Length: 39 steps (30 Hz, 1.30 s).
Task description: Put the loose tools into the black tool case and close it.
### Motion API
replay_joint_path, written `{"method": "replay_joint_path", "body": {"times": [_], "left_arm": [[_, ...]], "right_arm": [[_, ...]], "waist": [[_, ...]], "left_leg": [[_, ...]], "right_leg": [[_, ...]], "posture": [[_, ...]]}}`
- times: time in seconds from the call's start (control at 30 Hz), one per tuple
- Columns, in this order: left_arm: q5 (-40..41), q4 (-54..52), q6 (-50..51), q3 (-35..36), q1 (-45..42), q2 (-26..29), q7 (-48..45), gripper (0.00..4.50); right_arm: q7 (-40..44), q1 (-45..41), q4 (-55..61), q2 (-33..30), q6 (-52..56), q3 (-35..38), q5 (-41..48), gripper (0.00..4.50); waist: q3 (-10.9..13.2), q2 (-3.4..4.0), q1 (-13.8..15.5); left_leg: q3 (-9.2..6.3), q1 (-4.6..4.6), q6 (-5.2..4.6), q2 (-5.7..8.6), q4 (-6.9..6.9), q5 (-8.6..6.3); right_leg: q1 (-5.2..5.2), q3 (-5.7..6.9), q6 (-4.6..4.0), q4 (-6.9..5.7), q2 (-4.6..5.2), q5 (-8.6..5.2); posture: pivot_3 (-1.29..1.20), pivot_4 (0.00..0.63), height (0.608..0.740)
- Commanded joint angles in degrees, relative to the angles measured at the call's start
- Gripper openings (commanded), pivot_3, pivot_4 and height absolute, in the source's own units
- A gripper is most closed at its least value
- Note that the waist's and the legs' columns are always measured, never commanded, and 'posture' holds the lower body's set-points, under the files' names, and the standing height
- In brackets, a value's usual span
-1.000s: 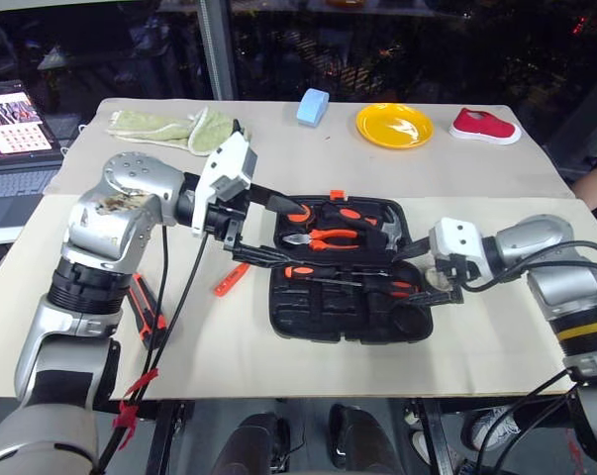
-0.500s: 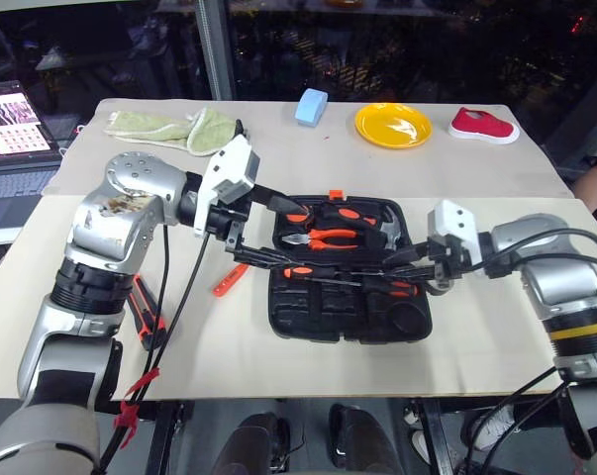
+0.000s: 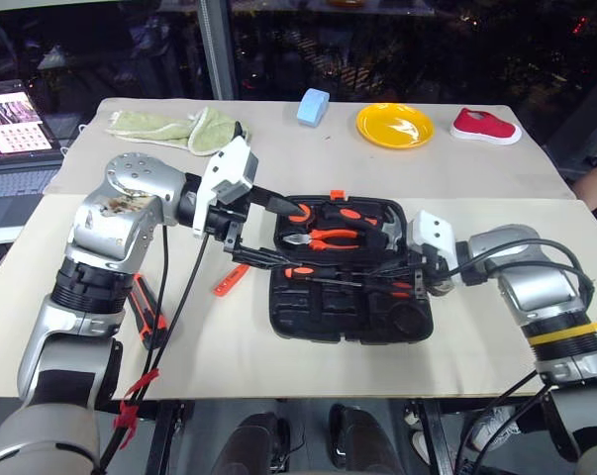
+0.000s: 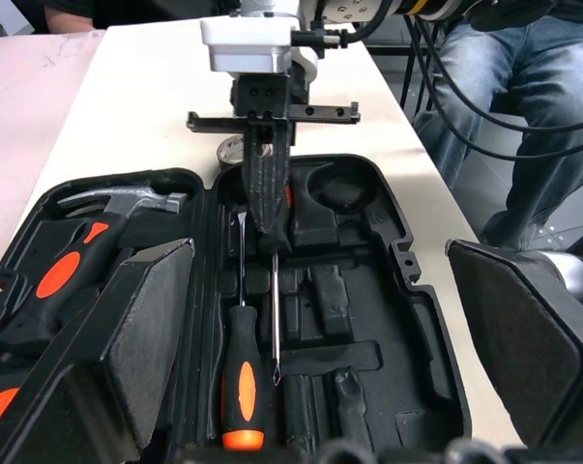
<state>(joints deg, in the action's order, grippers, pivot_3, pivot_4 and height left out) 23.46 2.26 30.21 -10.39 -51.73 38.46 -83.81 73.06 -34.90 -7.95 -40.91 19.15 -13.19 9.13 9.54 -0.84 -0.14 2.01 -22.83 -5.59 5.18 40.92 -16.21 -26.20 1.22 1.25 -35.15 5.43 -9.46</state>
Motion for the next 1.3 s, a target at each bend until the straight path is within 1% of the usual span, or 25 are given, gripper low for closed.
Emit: {"method": "replay_joint_path", "body": {"times": [0.03,0.23,0.33,0.43,0.57,0.63,0.67,0.77,0.83,0.87,0.93,1.0,1.03,1.07,1.1,1.13,1.2,1.3], "left_arm": [[0.0,-0.3,-1.1,0.3,-1.7,-0.2,0.0,4.5],[-0.3,-0.2,-1.2,0.3,-1.8,-0.5,-0.1,4.5],[-0.6,-0.2,-1.3,0.2,-1.4,-0.7,-0.2,4.5],[-0.7,-1.6,-0.5,0.6,0.6,0.5,0.4,4.5],[0.1,-6.4,2.7,3.5,6.4,3.8,3.7,4.5],[0.7,-10.0,5.2,6.9,11.7,7.1,6.4,4.5],[1.1,-11.3,6.0,8.1,13.4,8.2,7.3,4.5],[2.8,-16.6,8.9,14.3,22.1,12.8,9.7,4.5],[4.1,-20.0,11.4,18.9,27.9,15.3,11.4,4.5],[4.1,-21.6,12.3,21.7,31.6,16.5,12.3,4.5],[3.5,-24.0,13.7,27.2,38.8,18.6,13.9,4.5],[2.5,-25.1,13.9,32.0,45.1,20.3,15.0,4.5],[0.9,-25.2,13.8,34.7,48.7,21.3,15.8,4.5],[-0.2,-25.0,13.6,36.6,51.3,22.1,16.4,4.5],[-0.6,-24.8,13.6,37.3,52.4,22.9,16.9,4.5],[-0.7,-24.9,13.9,36.4,52.0,23.9,17.7,4.5],[-0.1,-25.0,15.0,32.9,48.5,24.8,19.4,4.5],[2.8,-25.3,21.3,25.7,39.6,24.7,21.0,4.5]], "right_arm": [[-0.8,0.7,-1.0,1.1,-1.3,-2.3,-2.3,0.02],[-0.6,0.7,-2.5,1.6,-3.0,-3.9,-4.4,0.02],[-0.7,0.2,-1.4,1.7,-2.0,-2.3,-2.7,0.02],[-2.7,-0.6,5.6,1.6,4.5,5.5,5.0,0.02],[-6.0,0.6,18.3,-0.3,17.8,15.7,17.0,0.02],[-7.6,2.5,25.4,-1.6,24.1,20.7,23.7,0.58],[-8.4,3.2,27.7,-2.1,26.2,22.1,26.0,0.81],[-10.4,5.7,34.6,-3.1,30.9,26.5,33.9,1.81],[-12.1,7.0,37.4,-3.5,32.2,28.2,36.7,2.48],[-12.9,7.7,38.5,-3.8,32.6,28.9,37.8,2.88],[-14.1,9.1,40.0,-4.4,33.1,30.0,39.6,3.52],[-15.0,10.3,41.0,-5.0,32.9,30.6,41.0,4.28],[-15.4,10.8,41.2,-5.2,32.8,30.8,41.7,4.46],[-15.9,11.0,41.4,-5.3,32.6,30.8,42.3,4.46],[-16.6,10.9,41.3,-5.1,32.5,30.6,42.7,4.46],[-17.2,11.0,41.2,-4.9,32.2,30.4,42.9,4.46],[-18.3,11.1,41.3,-4.8,31.7,30.0,43.3,4.46],[-19.9,12.1,42.4,-4.7,31.5,30.4,44.1,4.46]], "waist": [[0.0,0.0,-0.2],[0.0,-0.02,-0.6],[0.0,-0.02,-0.6],[0.0,-0.02,-0.6],[0.0,-0.01,-0.6],[0.0,-0.01,-0.5],[0.0,-0.01,-0.5],[0.0,-0.01,-0.5],[0.0,-0.02,-0.4],[0.0,-0.01,-0.4],[0.0,-0.01,-0.3],[0.0,0.0,-0.3],[0.0,-0.01,-0.1],[0.0,-0.02,0.0],[0.0,-0.02,0.1],[0.0,-0.02,0.4],[0.0,-0.02,1.2],[0.0,-0.04,2.3]], "left_leg": [[0.0,0.01,0.0,0.0,0.0,0.0],[0.01,0.2,0.01,0.0,0.0,-0.01],[0.01,0.38,0.03,-0.01,-0.01,-0.02],[0.01,0.43,0.04,-0.01,-0.02,-0.02],[0.04,0.05,0.02,-0.01,-0.04,-0.01],[0.01,-0.03,0.01,-0.03,-0.13,-0.01],[-0.03,-0.04,0.01,-0.04,-0.19,-0.01],[-0.17,-0.05,0.02,-0.09,-0.23,-0.02],[-0.16,-0.03,0.03,-0.08,-0.23,-0.04],[-0.16,-0.04,0.03,-0.08,-0.22,-0.05],[-0.14,0.02,0.0,-0.06,-0.23,-0.08],[-0.13,0.18,-0.01,-0.06,-0.24,-0.1],[-0.13,0.27,-0.01,-0.07,-0.24,-0.1],[-0.12,0.34,0.0,-0.07,-0.24,-0.11],[-0.12,0.36,0.0,-0.08,-0.24,-0.11],[-0.1,0.43,0.0,-0.08,-0.24,-0.12],[-0.09,0.47,0.01,-0.07,-0.24,-0.12],[-0.1,0.48,-0.01,-0.04,-0.23,-0.13]], "right_leg": [[0.0,0.01,0.0,-0.01,0.0,0.0],[0.15,0.06,0.0,-0.05,-0.01,0.0],[0.3,0.04,0.0,-0.04,-0.01,0.0],[0.35,-0.08,0.0,-0.04,0.01,0.0],[-0.14,-0.32,-0.04,-0.2,0.02,0.01],[-0.24,-0.3,-0.07,-0.18,0.01,0.03],[-0.25,-0.27,-0.08,-0.13,-0.01,0.02],[-0.16,-0.16,-0.1,0.07,-0.05,0.01],[-0.1,-0.19,-0.09,0.08,-0.01,0.01],[-0.07,-0.19,-0.09,0.13,0.02,0.01],[0.01,-0.18,-0.08,0.13,0.08,0.01],[0.05,-0.19,-0.08,0.11,0.08,0.01],[0.04,-0.19,-0.08,0.12,0.08,0.01],[0.08,-0.17,-0.08,0.12,0.08,0.0],[0.1,-0.17,-0.08,0.13,0.07,0.0],[0.15,-0.17,-0.08,0.11,0.09,0.0],[0.19,-0.13,-0.07,0.11,0.12,0.0],[0.26,0.0,-0.04,0.15,0.21,0.02]], "posture": [[0.0,0.15,0.732],[0.0,0.15,0.732],[0.0,0.15,0.732],[0.0,0.15,0.732],[0.0,0.15,0.732],[0.0,0.15,0.732],[0.0,0.15,0.732],[0.0,0.15,0.732],[0.0,0.15,0.732],[0.0,0.15,0.732],[0.0,0.15,0.732],[0.0,0.15,0.732],[0.0,0.15,0.732],[0.0,0.15,0.732],[0.0,0.15,0.732],[0.0,0.15,0.732],[0.0,0.15,0.732],[0.0,0.15,0.732]]}}
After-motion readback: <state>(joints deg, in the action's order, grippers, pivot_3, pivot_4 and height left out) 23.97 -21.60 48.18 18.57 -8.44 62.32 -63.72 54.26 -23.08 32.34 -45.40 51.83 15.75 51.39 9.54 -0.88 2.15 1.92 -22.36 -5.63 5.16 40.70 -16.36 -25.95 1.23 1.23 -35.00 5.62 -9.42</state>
